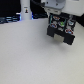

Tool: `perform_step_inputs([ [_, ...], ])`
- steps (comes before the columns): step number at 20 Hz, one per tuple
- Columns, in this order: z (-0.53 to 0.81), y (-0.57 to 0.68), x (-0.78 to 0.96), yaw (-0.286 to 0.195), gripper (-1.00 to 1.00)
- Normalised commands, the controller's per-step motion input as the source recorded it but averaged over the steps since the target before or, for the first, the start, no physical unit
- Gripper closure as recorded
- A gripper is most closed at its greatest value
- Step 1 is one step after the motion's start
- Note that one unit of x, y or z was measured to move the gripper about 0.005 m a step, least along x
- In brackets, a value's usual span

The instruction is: Open the kcup holder, insert the kcup into the holder, and close the kcup holder

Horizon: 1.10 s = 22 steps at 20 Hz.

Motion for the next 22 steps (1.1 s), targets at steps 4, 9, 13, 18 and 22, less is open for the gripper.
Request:
perform_step_inputs([
  [4,-0.04,0.04,0.78,0.053,-1.00],
  [9,-0.07,0.32,0.55,0.137,-1.00],
  [13,-0.13,0.21,0.25,0.232,-1.00],
  [18,-0.18,0.11,0.07,0.244,-1.00],
  [22,-0.15,0.13,-0.12,0.245,-1.00],
])
